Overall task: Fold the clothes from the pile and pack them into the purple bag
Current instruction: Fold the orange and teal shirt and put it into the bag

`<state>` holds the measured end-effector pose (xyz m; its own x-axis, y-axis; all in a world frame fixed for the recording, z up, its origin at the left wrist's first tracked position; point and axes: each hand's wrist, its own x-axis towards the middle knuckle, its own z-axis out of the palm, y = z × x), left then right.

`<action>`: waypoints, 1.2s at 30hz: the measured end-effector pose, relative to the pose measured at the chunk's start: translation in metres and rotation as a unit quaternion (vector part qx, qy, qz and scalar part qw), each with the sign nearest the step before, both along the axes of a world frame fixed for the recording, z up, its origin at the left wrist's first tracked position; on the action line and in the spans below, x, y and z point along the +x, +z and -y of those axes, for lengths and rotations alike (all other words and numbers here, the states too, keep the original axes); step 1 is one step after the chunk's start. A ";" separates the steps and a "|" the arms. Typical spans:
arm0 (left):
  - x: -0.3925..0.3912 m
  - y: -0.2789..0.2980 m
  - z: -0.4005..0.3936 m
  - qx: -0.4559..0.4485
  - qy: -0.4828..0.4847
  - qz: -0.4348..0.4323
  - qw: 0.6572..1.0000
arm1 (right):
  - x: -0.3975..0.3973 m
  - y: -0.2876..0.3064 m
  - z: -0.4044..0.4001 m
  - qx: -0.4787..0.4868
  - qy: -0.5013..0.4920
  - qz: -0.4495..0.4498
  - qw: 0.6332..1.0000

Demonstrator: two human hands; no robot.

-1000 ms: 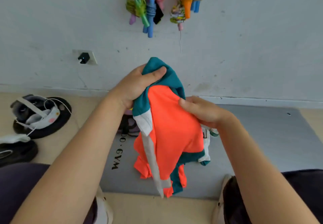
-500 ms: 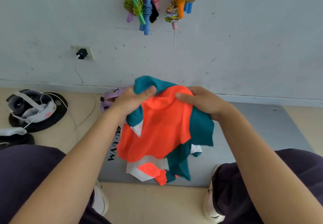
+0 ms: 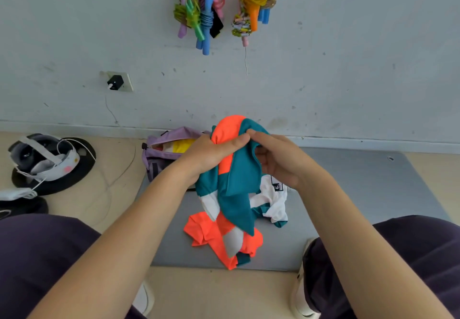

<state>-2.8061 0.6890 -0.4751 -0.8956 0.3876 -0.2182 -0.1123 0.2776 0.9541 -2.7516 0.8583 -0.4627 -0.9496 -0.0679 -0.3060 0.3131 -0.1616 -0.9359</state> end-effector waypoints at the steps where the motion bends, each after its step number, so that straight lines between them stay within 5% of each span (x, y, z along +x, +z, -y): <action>1: -0.002 0.000 0.001 -0.013 -0.001 0.002 1.000 | 0.000 -0.002 -0.001 -0.014 -0.004 -0.001 1.000; 5: -0.005 -0.004 0.001 -0.021 -0.010 0.001 1.000 | 0.003 -0.005 -0.006 -0.086 0.023 -0.019 0.996; 10: -0.008 -0.010 -0.010 0.035 0.044 -0.050 0.997 | 0.008 -0.011 0.005 -0.005 0.081 -0.001 0.997; 15: -0.008 -0.014 -0.014 0.018 0.107 -0.101 0.989 | 0.006 -0.007 0.007 -0.093 -0.011 -0.027 0.995; 18: -0.001 -0.011 -0.007 0.055 0.050 -0.148 0.986 | -0.003 -0.003 0.002 -0.148 -0.069 -0.050 0.985; 23: 0.018 -0.032 -0.010 0.134 -0.066 -0.053 0.987 | -0.008 -0.002 0.009 -0.200 -0.114 -0.054 0.972; 29: 0.013 -0.028 -0.009 0.190 -0.035 0.002 0.981 | -0.008 0.000 0.004 -0.083 -0.186 -0.060 0.977; 36: 0.005 0.022 -0.010 0.104 -0.123 0.027 0.987 | -0.008 0.007 -0.005 0.003 -0.160 -0.117 0.980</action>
<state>-2.8013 0.6986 -0.4531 -0.7580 0.6336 -0.1550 -0.1173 0.1014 0.9879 -2.7599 0.8634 -0.4562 -0.9662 0.2464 -0.0758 0.0229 -0.2108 -0.9773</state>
